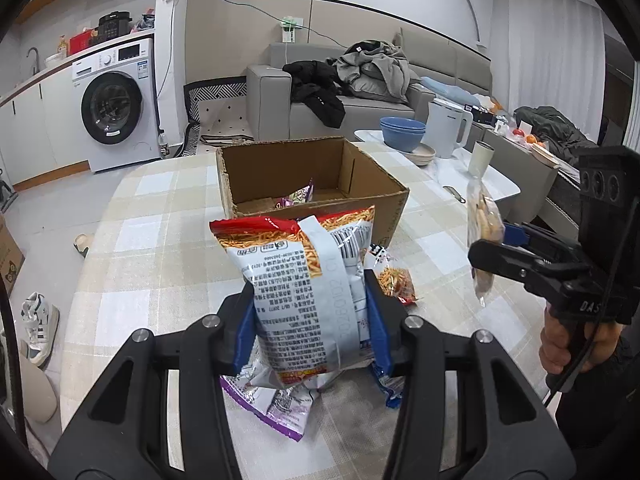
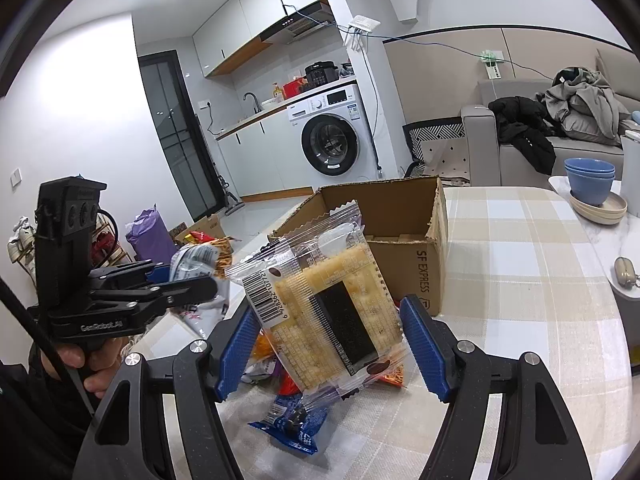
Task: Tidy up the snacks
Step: 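Lift the cracker pack with the right gripper while the left gripper lifts the white noodle bag, then carry both packets over the cardboard box and open both grippers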
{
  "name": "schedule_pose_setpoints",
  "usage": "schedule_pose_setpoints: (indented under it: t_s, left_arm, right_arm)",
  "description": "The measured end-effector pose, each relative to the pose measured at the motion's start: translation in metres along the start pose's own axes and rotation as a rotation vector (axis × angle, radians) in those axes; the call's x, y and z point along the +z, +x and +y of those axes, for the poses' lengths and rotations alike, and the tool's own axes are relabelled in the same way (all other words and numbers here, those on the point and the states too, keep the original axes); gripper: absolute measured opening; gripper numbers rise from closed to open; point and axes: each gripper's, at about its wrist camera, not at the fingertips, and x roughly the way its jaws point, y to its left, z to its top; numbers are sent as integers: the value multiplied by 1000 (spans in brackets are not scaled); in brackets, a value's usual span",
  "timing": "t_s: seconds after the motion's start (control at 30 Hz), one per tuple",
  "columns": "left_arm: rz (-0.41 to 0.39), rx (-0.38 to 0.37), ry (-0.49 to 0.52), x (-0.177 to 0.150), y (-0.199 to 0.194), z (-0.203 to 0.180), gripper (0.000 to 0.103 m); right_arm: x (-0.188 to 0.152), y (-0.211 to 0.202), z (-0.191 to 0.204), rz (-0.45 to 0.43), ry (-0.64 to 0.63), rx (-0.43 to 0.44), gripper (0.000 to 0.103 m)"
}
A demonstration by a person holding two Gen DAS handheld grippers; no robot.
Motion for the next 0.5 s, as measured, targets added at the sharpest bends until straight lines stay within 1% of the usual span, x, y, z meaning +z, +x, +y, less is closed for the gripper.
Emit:
schedule_pose_setpoints:
  t_s: [0.5]
  left_arm:
    - [-19,14,-25,26,19,15,44]
  right_arm:
    - [11,-3,6,-19,-14,-1,72]
